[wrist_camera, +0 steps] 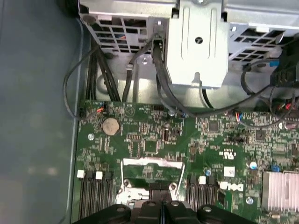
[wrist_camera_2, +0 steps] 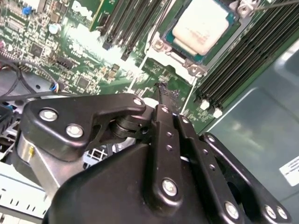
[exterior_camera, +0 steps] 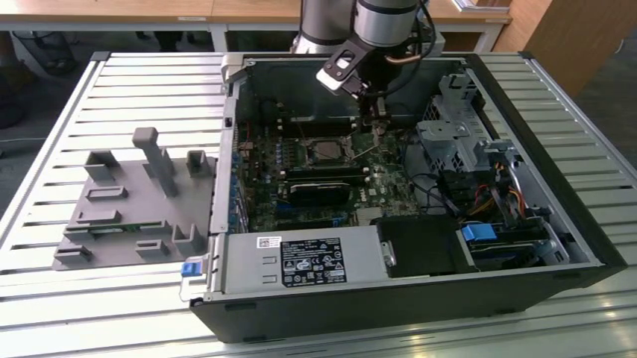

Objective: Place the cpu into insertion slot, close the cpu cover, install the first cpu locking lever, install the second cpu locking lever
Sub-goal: 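Close the cpu cover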

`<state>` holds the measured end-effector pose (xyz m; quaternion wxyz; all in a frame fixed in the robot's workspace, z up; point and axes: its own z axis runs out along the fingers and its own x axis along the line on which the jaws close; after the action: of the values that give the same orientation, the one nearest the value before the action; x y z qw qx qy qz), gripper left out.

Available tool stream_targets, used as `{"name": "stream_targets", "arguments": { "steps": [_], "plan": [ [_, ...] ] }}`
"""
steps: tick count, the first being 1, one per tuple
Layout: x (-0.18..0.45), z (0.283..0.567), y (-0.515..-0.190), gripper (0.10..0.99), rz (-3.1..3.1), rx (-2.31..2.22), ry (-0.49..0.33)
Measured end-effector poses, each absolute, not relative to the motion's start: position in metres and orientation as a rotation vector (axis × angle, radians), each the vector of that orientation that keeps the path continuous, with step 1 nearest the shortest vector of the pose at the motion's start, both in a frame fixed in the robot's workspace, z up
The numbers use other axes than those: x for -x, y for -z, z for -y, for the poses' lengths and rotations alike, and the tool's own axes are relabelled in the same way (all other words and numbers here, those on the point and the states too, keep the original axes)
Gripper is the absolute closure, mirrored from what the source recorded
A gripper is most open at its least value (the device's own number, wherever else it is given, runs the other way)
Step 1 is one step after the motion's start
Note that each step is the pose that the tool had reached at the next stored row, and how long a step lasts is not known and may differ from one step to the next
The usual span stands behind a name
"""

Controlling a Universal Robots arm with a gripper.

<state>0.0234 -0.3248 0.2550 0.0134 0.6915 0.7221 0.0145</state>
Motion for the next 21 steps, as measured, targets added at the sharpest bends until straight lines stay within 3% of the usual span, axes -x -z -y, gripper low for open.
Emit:
{"name": "stream_targets", "arguments": {
  "steps": [21],
  "plan": [
    [-0.045,0.320,-0.252,0.980,-2.233,-2.172,-0.043]
  ]
}}
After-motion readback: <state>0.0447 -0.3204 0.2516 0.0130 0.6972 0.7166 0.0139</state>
